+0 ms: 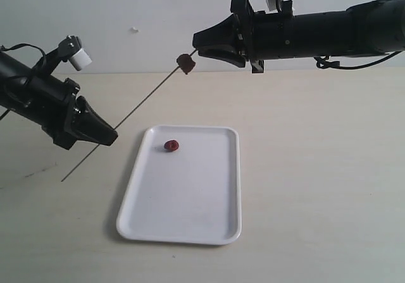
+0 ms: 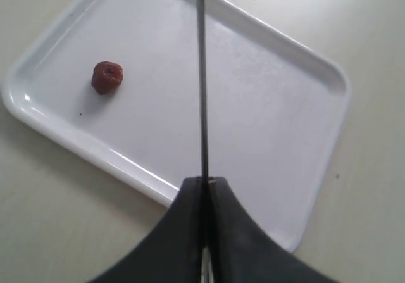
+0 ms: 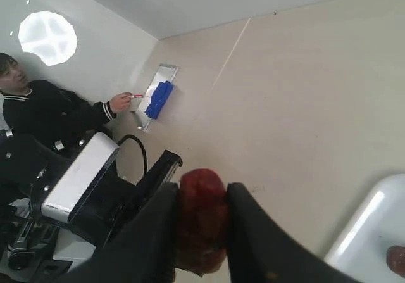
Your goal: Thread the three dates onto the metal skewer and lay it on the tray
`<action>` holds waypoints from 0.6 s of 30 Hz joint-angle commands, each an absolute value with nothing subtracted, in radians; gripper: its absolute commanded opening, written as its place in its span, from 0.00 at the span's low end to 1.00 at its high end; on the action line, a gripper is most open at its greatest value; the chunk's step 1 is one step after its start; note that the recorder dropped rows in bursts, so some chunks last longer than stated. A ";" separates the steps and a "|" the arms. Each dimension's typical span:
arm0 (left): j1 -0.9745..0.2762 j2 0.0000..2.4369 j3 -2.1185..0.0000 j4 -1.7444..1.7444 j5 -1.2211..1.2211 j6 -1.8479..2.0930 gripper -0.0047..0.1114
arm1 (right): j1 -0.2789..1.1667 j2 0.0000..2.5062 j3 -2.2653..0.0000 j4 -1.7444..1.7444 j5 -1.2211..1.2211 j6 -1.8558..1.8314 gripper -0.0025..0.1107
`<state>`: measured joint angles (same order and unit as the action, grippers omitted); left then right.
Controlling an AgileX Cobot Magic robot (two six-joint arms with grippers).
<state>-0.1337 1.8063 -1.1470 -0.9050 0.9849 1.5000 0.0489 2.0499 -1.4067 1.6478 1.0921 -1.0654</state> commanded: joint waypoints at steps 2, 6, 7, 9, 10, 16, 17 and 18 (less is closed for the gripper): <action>-0.140 1.804 -1.154 -1.006 0.981 1.524 0.04 | 0.047 2.035 -1.404 1.637 1.103 -1.080 0.24; -0.140 1.804 -1.154 -1.047 0.989 1.559 0.04 | 0.047 2.035 -1.404 1.637 1.103 -1.080 0.24; -0.140 1.804 -1.154 -1.056 0.989 1.566 0.04 | 0.047 2.035 -1.404 1.637 1.103 -1.080 0.24; -0.140 1.804 -1.154 -1.077 0.989 1.578 0.04 | 0.047 2.035 -1.404 1.637 1.105 -1.080 0.24; -0.140 1.804 -1.154 -1.092 0.989 1.587 0.04 | 0.047 2.035 -1.404 1.637 1.107 -1.080 0.24; -0.140 1.804 -1.154 -1.152 1.003 1.653 0.04 | 0.081 2.035 -1.404 1.621 1.103 -1.094 0.24; -0.140 1.804 -1.154 -1.152 1.005 1.655 0.04 | 0.087 2.035 -1.404 1.621 1.101 -1.097 0.24; -0.140 1.804 -1.154 -1.152 1.008 1.658 0.04 | 0.094 2.037 -1.404 1.621 1.101 -1.097 0.24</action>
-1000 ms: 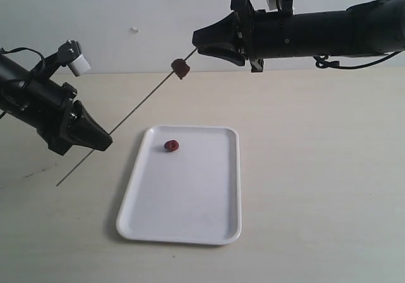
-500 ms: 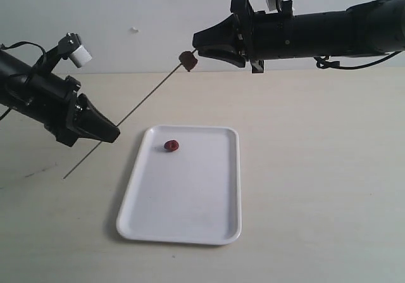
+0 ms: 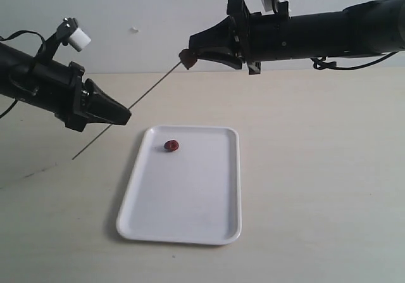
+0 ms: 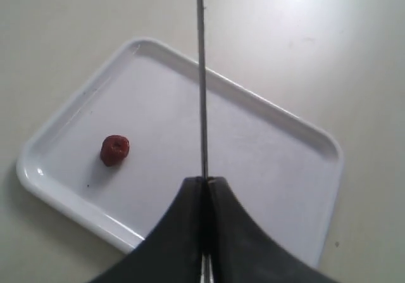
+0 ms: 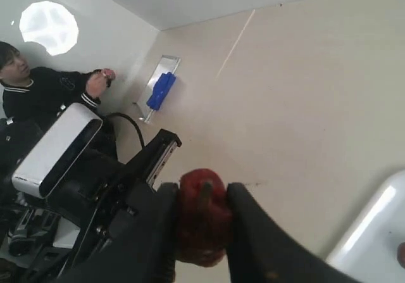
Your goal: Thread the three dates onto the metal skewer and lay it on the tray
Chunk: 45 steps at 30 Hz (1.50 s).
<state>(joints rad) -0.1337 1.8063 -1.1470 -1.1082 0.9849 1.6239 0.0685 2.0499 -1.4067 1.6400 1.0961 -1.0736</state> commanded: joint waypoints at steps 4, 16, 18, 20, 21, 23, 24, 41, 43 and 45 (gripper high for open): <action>-0.140 1.804 -1.154 -1.159 1.010 1.666 0.04 | 0.105 2.037 -1.404 1.619 1.096 -1.097 0.24; -0.140 1.804 -1.154 -1.186 0.943 1.672 0.04 | 0.108 2.037 -1.404 1.585 1.101 -1.097 0.34; -0.140 1.804 -1.154 -1.182 0.944 1.672 0.04 | 0.108 2.037 -1.404 1.585 1.101 -1.097 0.41; -0.139 1.804 -1.154 -1.167 0.944 1.672 0.04 | 0.108 2.037 -1.404 1.585 1.101 -1.097 0.45; -0.139 1.804 -1.154 -1.155 0.944 1.672 0.04 | 0.108 2.037 -1.404 1.585 1.101 -1.097 0.46; -0.139 1.804 -1.154 -1.125 0.944 1.672 0.04 | 0.107 2.037 -1.404 1.585 1.101 -1.097 0.46; -0.139 1.804 -1.154 -1.124 0.944 1.672 0.04 | 0.104 2.037 -1.404 1.585 1.101 -1.099 0.46; -0.139 1.796 -1.154 -1.104 0.820 1.637 0.04 | 0.079 2.037 -1.404 1.275 1.086 -1.106 0.46; -0.139 1.796 -1.154 -1.104 0.804 1.634 0.04 | 0.106 2.037 -1.404 1.104 1.057 -1.050 0.46; -0.139 1.796 -1.154 -1.106 0.751 1.582 0.04 | 0.146 2.037 -1.404 0.993 0.991 -0.999 0.46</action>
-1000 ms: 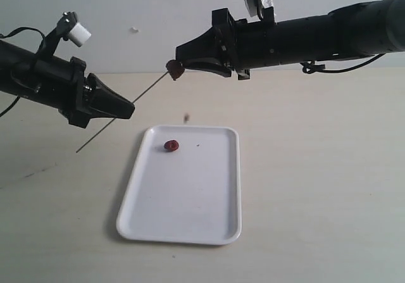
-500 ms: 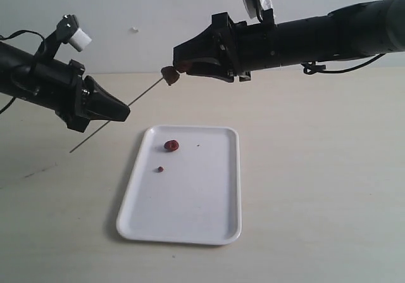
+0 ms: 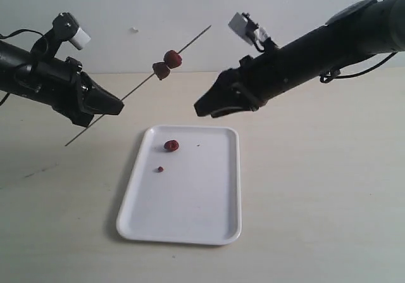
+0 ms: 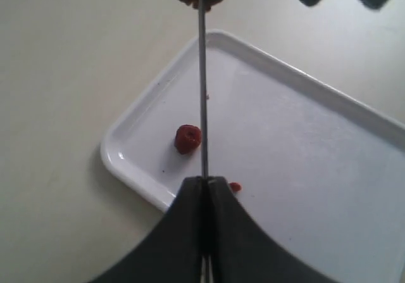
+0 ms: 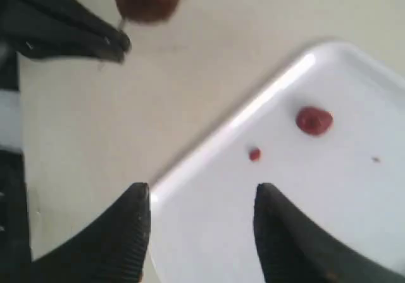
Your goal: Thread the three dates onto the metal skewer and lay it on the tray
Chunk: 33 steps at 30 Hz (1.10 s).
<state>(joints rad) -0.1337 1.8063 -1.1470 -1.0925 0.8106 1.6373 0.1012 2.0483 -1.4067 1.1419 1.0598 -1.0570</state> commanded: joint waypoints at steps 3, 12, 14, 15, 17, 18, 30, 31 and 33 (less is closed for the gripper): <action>-0.132 1.796 -1.154 -1.104 0.635 1.411 0.04 | 0.248 2.037 -1.404 0.855 0.787 -0.847 0.46; -0.051 1.796 -1.154 -1.070 0.720 1.321 0.04 | 0.425 2.040 -1.522 0.287 0.558 -0.350 0.46; -0.049 1.796 -1.154 -1.047 0.732 1.310 0.04 | 0.441 2.048 -1.563 0.239 0.573 -0.288 0.46; -0.049 1.796 -1.154 -1.033 0.732 1.300 0.04 | 0.449 2.057 -1.580 0.218 0.581 -0.262 0.46; -0.049 1.796 -1.154 -1.025 0.732 1.298 0.04 | 0.465 2.088 -1.621 0.167 0.606 -0.207 0.46; -0.049 1.796 -1.154 -1.025 0.732 1.298 0.04 | 0.469 2.104 -1.639 0.149 0.621 -0.199 0.46; -0.049 1.796 -1.154 -1.014 0.726 1.298 0.04 | 0.477 2.360 -1.971 0.109 0.982 -0.090 0.46; -0.049 1.796 -1.154 -1.014 0.723 1.298 0.04 | 0.477 2.379 -1.996 0.109 1.003 -0.083 0.46; -0.049 1.796 -1.154 -1.014 0.723 1.298 0.04 | 0.477 2.409 -2.049 0.112 1.035 -0.078 0.46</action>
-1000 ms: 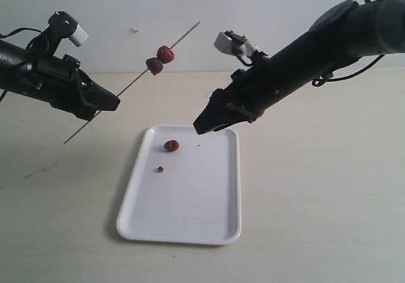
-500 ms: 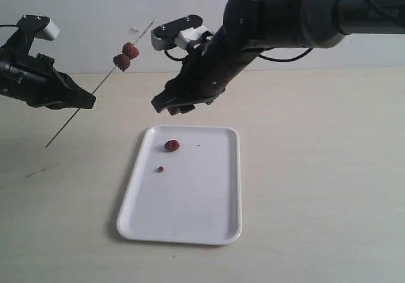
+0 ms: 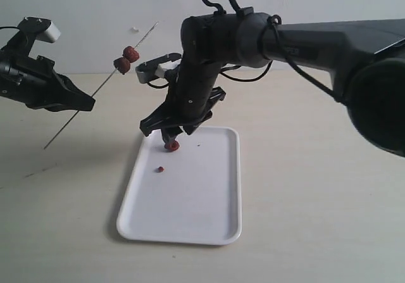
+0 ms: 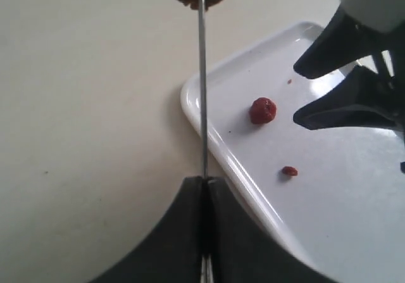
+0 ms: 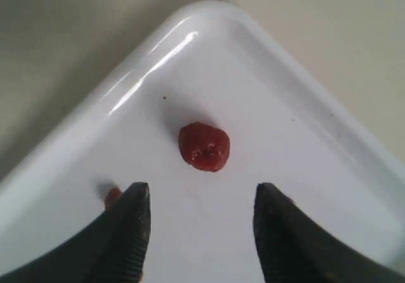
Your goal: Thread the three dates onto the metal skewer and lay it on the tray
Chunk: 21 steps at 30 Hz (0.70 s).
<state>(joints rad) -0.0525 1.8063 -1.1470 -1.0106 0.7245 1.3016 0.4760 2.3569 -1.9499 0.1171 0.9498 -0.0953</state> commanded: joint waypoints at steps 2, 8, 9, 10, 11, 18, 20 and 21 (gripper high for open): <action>-0.049 1.796 -1.154 -1.014 0.723 1.298 0.04 | 0.477 2.430 -2.091 0.122 1.061 -0.078 0.46; -0.049 1.796 -1.154 -1.014 0.708 1.298 0.04 | 0.477 2.477 -2.173 0.138 1.108 -0.078 0.46; -0.049 1.796 -1.154 -1.016 0.709 1.298 0.04 | 0.477 2.484 -2.180 0.147 1.108 -0.078 0.46; -0.049 1.796 -1.154 -1.016 0.709 1.298 0.04 | 0.477 2.490 -2.188 0.158 1.106 -0.078 0.46; -0.049 1.796 -1.154 -1.016 0.709 1.298 0.04 | 0.477 2.499 -2.200 0.173 1.105 -0.081 0.46; -0.049 1.796 -1.154 -1.016 0.709 1.276 0.04 | 0.477 2.543 -2.242 0.157 1.108 -0.084 0.46; -0.049 1.796 -1.154 -1.016 0.701 1.274 0.04 | 0.477 2.545 -2.242 0.119 1.108 -0.083 0.46; -0.049 1.796 -1.154 -1.016 0.695 1.274 0.04 | 0.477 2.545 -2.242 0.104 1.108 -0.080 0.46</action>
<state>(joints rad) -0.0525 1.8063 -1.1470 -1.0106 0.7134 1.2851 0.4760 2.5452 -2.2312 0.1470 1.1053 -0.0821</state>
